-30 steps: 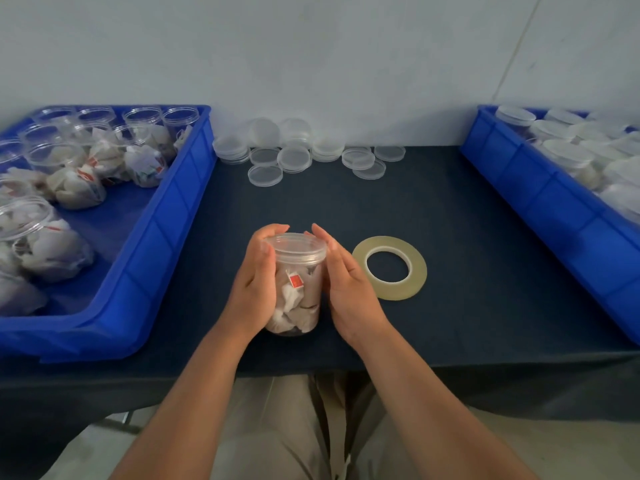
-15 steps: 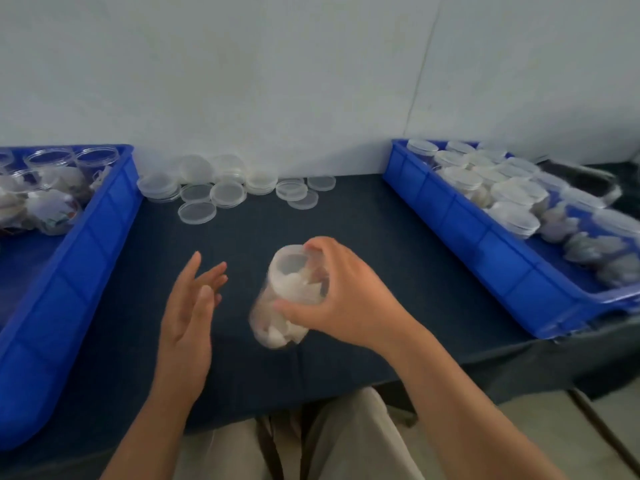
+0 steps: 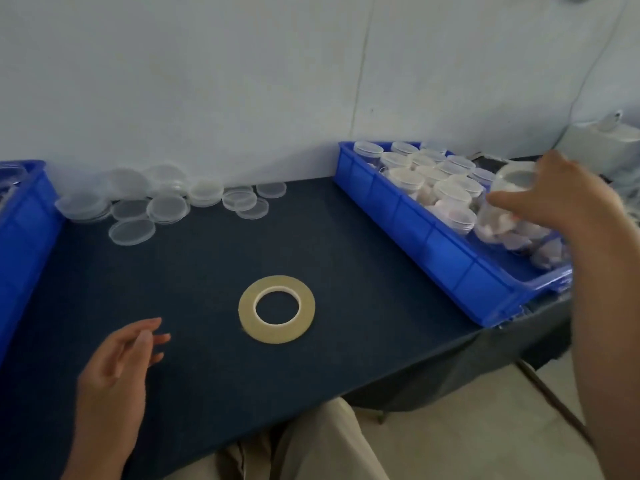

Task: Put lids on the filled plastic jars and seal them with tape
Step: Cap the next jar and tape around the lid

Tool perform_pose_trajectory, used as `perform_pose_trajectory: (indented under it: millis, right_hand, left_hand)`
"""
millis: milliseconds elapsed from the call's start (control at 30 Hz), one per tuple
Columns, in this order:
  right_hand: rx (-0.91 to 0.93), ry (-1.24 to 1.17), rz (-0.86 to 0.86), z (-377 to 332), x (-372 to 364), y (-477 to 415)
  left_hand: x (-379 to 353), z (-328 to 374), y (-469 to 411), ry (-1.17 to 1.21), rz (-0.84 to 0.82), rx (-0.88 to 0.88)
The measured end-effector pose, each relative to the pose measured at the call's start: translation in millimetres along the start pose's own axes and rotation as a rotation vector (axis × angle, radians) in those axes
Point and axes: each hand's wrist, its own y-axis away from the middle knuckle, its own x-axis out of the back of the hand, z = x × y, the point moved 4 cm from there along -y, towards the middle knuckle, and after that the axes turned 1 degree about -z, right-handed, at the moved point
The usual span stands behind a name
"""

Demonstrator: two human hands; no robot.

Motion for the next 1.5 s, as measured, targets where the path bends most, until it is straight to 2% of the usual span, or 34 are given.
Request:
perform_pose_trajectory:
  millis: [133, 300, 400, 500, 700, 800, 867, 933, 1033, 1100, 1167, 1300, 1400, 1500]
  right_hand:
    - [-0.154, 0.042, -0.307, 24.6, -31.9, -10.6]
    - [-0.018, -0.078, -0.453, 5.8, -91.9, -17.2]
    - [-0.061, -0.056, -0.383, 0.1, -116.6, -38.4]
    - [-0.071, -0.004, -0.399, -20.5, -125.4, -49.1]
    - [-0.111, -0.19, -0.411, -43.6, -131.4, -55.3]
    - [-0.09, -0.079, -0.354, -46.8, -118.7, -54.7]
    - [-0.009, 0.006, -0.217, -56.3, -100.9, -48.1]
    - [0.132, -0.028, -0.118, -77.5, -86.6, -29.9]
    - [0.37, -0.316, -0.09, -125.7, -75.8, 23.0]
    - [0.518, -0.55, -0.15, -159.8, -73.4, 74.9]
    - [0.64, -0.713, -0.287, -194.1, -81.1, 131.5]
    - [0.661, -0.967, -0.551, -253.0, -136.2, 233.2]
    - [0.715, -0.977, -0.501, -279.0, -177.3, 295.6]
    - [0.98, -0.795, -0.351, -283.7, -198.3, 328.3]
  left_hand:
    - [-1.7, -0.1, 0.8, -0.005, -0.011, 0.007]
    - [-0.7, 1.5, 2.2, -0.028, -0.024, 0.005]
    - [0.2, -2.3, 0.7, -0.048, -0.018, 0.011]
    - [-1.6, -3.4, 0.5, -0.058, -0.024, 0.009]
    - [-4.5, 7.9, 3.7, -0.036, -0.018, 0.024]
    - [-6.0, 12.9, 5.4, -0.047, -0.019, 0.029]
    - [-8.5, 14.6, 6.1, -0.064, -0.038, 0.033]
    - [-9.7, 16.3, 6.8, -0.099, -0.063, 0.05]
    - [-10.0, 18.3, 8.6, -0.149, -0.064, 0.054]
    - [-10.3, 20.8, 10.7, -0.156, -0.054, 0.052]
    - [-10.7, 22.7, 12.3, -0.143, -0.049, 0.069]
    - [-7.6, 28.1, 14.5, -0.059, -0.004, 0.067]
    - [-0.2, 37.5, 16.4, -0.088, 0.0, 0.056]
    - [13.7, 58.1, 19.5, -0.168, -0.056, 0.039]
